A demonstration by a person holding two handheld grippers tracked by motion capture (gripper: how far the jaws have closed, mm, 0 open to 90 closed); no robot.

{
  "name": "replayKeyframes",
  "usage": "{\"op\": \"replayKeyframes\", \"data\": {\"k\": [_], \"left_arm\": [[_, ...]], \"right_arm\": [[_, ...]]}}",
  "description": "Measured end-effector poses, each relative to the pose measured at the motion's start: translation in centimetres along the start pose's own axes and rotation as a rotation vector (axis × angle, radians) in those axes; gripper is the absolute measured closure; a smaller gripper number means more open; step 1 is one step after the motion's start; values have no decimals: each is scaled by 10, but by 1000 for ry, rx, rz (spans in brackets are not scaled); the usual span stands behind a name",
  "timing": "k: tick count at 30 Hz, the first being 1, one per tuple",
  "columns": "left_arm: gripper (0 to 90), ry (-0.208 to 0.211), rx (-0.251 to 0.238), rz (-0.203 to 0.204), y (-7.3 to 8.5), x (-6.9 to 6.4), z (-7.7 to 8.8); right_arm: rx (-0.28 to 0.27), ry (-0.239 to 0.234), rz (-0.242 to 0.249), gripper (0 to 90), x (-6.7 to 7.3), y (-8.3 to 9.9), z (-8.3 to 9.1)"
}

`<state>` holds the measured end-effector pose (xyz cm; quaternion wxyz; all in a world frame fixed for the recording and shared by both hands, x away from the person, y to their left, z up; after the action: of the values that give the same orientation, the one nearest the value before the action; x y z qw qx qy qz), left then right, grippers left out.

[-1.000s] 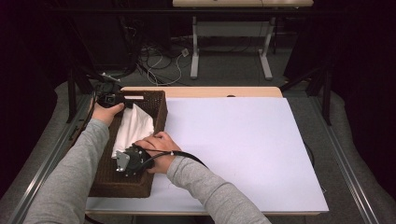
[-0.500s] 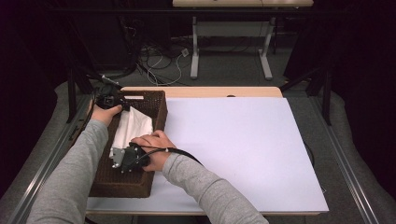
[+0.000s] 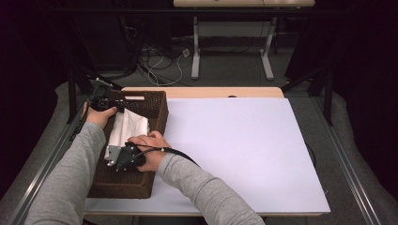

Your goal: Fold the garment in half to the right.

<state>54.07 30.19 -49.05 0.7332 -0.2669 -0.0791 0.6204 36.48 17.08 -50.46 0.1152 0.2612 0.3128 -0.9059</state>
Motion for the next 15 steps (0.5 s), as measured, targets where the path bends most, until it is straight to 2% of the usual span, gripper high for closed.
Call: {"op": "replayKeyframes", "data": {"k": [1, 2, 3, 6, 7, 10, 11, 15], "left_arm": [[774, -19, -5, -5, 0, 1, 0], [689, -49, -26, 4, 0, 3, 0], [669, -58, -35, 2, 0, 3, 1], [585, -70, -51, -3, 0, 4, 3], [559, -66, -69, -8, 0, 4, 6], [515, -76, -79, -23, 1, 3, 10], [489, -82, -88, -41, 1, 3, 12], [432, -90, -125, -64, 4, 1, 20]], "right_arm": [[-10, -1, -9, 723, 0, -1, -1], [-41, -21, -44, 679, 2, -4, 0], [-50, -21, -37, 663, 1, -5, 1], [-69, -25, -58, 623, 2, -6, 6], [-89, -18, -72, 591, 0, -6, 13], [-106, -2, -76, 558, -2, -6, 20], [-126, 21, -70, 516, -5, -5, 28], [-151, 66, -61, 464, -7, 0, 42]]}}
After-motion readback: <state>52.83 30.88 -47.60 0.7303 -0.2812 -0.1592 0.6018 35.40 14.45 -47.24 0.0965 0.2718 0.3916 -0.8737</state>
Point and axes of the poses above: each handheld gripper's, and its own axes: z roughly backward along the jaws, y roughly out of its underside, x roughly to its left, the point moved 4 cm from there along -z, roughly forward along the jaws, and after that the axes turned 2 degrees about x, right-handed, at the moved point
